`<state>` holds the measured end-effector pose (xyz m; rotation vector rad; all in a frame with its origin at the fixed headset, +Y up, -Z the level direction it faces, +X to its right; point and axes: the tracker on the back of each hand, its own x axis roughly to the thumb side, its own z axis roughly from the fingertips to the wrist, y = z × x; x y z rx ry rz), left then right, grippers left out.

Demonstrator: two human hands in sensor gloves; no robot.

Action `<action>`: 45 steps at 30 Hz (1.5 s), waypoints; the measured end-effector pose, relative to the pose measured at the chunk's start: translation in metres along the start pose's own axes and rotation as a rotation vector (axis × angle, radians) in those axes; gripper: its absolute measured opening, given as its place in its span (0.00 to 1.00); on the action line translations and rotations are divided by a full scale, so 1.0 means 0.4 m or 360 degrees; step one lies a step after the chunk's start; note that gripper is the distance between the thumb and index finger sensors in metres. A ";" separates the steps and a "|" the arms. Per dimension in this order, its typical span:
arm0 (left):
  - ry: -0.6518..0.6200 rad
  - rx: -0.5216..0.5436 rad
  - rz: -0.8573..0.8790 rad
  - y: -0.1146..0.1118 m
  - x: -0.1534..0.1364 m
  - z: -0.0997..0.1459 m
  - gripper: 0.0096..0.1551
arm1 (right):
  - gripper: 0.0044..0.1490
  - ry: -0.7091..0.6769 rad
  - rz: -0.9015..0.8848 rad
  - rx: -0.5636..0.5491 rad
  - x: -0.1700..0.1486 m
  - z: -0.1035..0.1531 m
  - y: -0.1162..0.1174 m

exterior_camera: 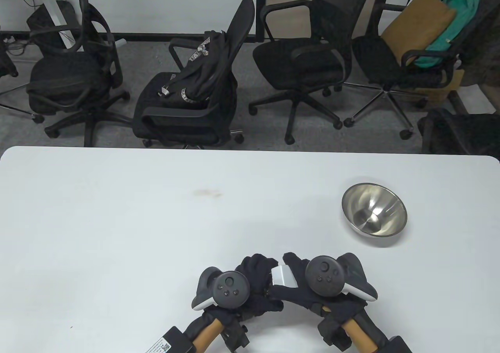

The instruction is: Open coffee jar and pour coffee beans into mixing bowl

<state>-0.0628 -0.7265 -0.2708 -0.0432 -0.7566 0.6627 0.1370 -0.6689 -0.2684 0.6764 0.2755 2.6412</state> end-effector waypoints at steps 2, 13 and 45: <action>-0.0007 0.0004 -0.0015 -0.002 0.002 0.000 0.58 | 0.61 0.0027 -0.0093 -0.0002 -0.005 0.001 0.004; -0.0077 0.0027 -0.0043 -0.002 0.016 -0.004 0.56 | 0.61 -0.0049 -0.0113 -0.0089 -0.007 0.009 -0.001; -0.0145 -0.0087 0.0134 0.019 0.019 -0.002 0.57 | 0.60 -0.0477 0.0358 0.0005 0.055 0.064 -0.037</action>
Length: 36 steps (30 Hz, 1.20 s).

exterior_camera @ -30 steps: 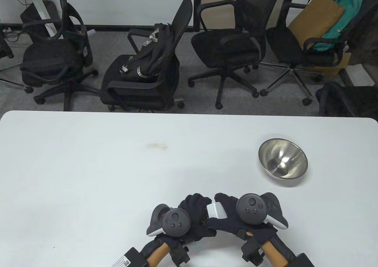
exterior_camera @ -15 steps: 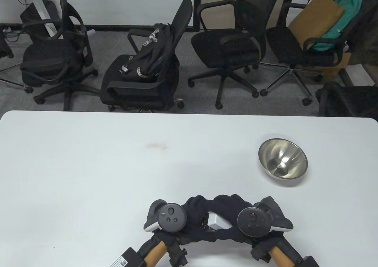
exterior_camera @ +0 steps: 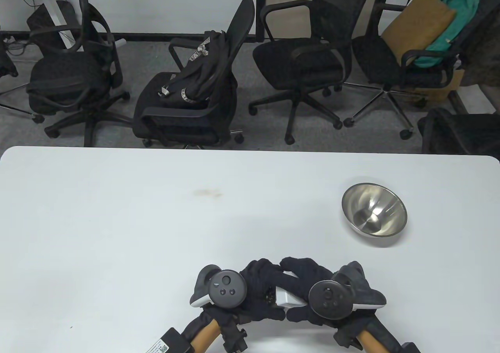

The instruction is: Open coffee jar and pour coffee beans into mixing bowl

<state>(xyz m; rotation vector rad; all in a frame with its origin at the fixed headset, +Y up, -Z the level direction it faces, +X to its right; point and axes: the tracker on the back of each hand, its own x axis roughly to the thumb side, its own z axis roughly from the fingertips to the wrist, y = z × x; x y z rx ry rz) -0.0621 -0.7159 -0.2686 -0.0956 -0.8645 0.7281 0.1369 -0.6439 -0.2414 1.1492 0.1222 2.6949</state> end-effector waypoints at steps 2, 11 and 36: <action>0.0014 0.0015 -0.0042 0.002 0.002 0.000 0.57 | 0.60 0.0051 -0.0057 -0.0125 -0.008 0.008 -0.010; 0.0128 0.0107 -0.0247 -0.005 0.012 0.000 0.58 | 0.60 0.0513 -0.0008 -0.0214 -0.026 -0.001 0.004; 0.0066 0.0049 -0.0148 -0.001 0.001 0.006 0.58 | 0.49 0.0143 -0.0027 -0.0118 -0.013 -0.007 0.003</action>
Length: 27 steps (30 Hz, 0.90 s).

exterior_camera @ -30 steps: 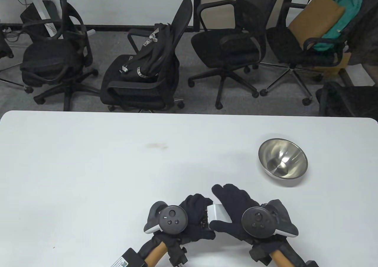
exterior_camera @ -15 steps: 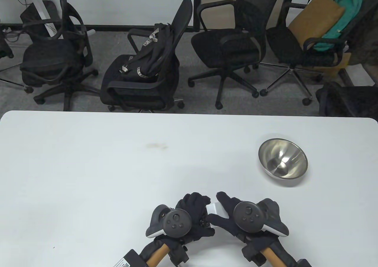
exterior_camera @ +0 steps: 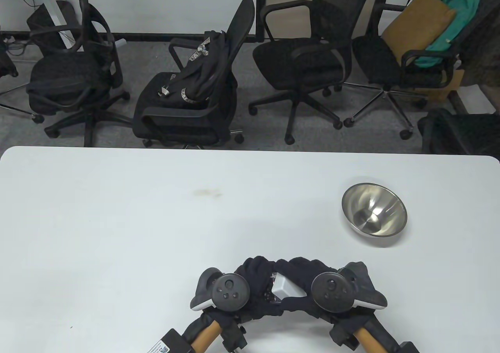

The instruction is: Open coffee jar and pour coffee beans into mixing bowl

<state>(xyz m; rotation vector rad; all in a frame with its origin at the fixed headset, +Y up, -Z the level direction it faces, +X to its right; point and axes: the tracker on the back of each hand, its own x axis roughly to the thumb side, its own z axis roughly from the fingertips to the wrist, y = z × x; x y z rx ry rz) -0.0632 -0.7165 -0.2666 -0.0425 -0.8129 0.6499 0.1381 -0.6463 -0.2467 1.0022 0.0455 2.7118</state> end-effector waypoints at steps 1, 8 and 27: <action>-0.0003 -0.0003 0.0010 0.001 -0.001 0.000 0.58 | 0.49 -0.0016 0.0012 -0.0004 0.001 0.001 -0.001; -0.0026 -0.0004 0.0034 0.000 -0.003 0.002 0.58 | 0.47 -0.0118 0.0094 0.0015 0.011 0.004 -0.002; 0.0025 0.0057 -0.0091 -0.004 0.013 -0.001 0.58 | 0.58 0.0375 0.0084 -0.0130 -0.002 0.006 -0.002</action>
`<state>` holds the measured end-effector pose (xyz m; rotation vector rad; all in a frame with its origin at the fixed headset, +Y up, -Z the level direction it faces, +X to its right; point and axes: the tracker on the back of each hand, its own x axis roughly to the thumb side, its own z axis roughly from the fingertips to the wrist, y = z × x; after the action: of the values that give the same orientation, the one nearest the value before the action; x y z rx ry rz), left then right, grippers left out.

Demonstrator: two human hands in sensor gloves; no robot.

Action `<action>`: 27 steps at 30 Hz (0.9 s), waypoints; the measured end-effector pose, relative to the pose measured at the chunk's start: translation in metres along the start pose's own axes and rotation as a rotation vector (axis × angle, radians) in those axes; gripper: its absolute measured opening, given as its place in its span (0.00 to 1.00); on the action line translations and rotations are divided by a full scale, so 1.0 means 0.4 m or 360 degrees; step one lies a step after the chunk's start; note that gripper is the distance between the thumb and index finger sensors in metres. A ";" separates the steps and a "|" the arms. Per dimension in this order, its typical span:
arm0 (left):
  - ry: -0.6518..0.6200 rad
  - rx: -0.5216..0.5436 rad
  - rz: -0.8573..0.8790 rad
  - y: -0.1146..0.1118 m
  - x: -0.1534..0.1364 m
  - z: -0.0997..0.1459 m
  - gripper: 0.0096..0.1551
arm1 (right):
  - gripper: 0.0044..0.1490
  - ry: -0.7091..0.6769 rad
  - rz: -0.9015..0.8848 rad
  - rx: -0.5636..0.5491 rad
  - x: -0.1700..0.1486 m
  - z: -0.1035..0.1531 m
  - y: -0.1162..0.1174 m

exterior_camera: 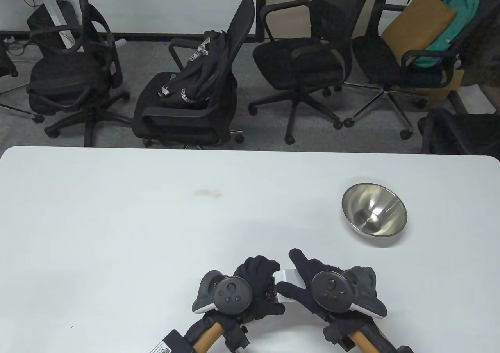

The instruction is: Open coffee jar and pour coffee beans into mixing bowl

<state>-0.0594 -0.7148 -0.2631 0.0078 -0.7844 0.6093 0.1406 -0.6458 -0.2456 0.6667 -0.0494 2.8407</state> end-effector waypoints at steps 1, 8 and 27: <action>0.0002 0.0001 -0.0005 0.000 0.001 0.000 0.58 | 0.57 0.0003 0.0017 0.0004 0.002 -0.002 0.004; 0.0006 0.0008 -0.0021 -0.002 0.002 0.002 0.58 | 0.54 -0.0004 -0.0022 0.0021 0.007 -0.007 0.014; -0.0040 -0.0045 0.0055 -0.001 -0.005 0.004 0.58 | 0.48 -0.0362 -0.0035 0.0117 0.016 0.001 -0.009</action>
<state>-0.0612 -0.7165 -0.2630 -0.0238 -0.8185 0.6318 0.1359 -0.6408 -0.2422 0.9975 0.0256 2.7436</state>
